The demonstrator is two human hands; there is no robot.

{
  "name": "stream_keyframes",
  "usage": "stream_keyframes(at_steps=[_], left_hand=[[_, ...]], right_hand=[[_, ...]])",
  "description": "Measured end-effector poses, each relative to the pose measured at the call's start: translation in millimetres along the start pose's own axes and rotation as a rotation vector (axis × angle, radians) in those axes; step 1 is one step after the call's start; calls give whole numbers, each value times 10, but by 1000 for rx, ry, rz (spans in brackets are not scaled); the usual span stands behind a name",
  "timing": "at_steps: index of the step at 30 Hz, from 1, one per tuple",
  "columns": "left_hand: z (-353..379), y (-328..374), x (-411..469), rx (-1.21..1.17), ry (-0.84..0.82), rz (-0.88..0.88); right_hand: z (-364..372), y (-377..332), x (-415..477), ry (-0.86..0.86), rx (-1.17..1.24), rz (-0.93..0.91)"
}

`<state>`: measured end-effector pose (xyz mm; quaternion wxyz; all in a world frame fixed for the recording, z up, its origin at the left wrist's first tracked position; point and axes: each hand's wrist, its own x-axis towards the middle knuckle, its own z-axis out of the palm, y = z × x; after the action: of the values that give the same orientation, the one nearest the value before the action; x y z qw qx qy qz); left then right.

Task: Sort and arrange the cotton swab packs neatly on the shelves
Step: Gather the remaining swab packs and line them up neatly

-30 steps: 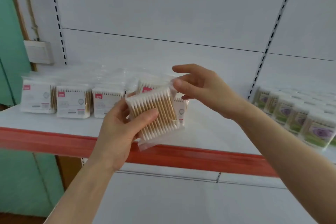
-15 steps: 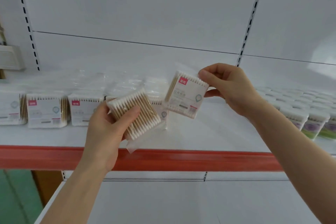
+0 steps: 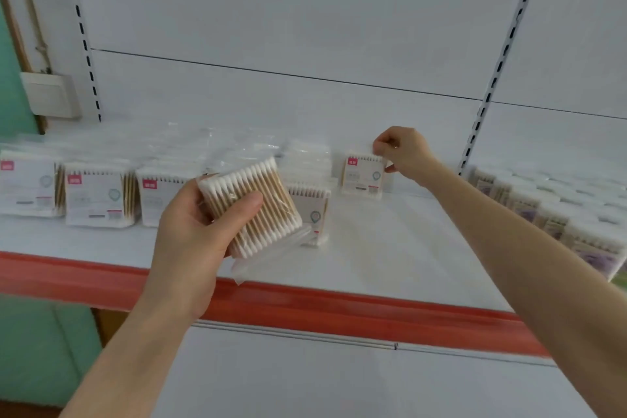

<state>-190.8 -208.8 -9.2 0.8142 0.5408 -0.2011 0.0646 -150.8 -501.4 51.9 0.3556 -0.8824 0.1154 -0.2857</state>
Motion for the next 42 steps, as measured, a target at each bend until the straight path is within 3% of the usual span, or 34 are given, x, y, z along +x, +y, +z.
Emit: stream_keyframes(at_steps=[10, 20, 25, 29, 34, 38, 42], left_hand=[[15, -23, 9, 38, 69, 47], [15, -24, -2, 36, 49, 32], [17, -9, -13, 13, 16, 3], [65, -10, -26, -56, -13, -23], [203, 8, -37, -115, -61, -49], [358, 55, -52, -149, -102, -68], [425, 89, -132, -184, -182, -84]], right_hand=[[349, 296, 456, -99, -331, -129], [346, 266, 492, -25, -528, -106], [114, 135, 291, 94, -384, -83], [-117, -102, -78, 177, -117, -105], [-160, -544, -902, -14, 225, -140], [-129, -801, -1431, -177, 304, -192], [-61, -809, -1635, -144, 282, -208]])
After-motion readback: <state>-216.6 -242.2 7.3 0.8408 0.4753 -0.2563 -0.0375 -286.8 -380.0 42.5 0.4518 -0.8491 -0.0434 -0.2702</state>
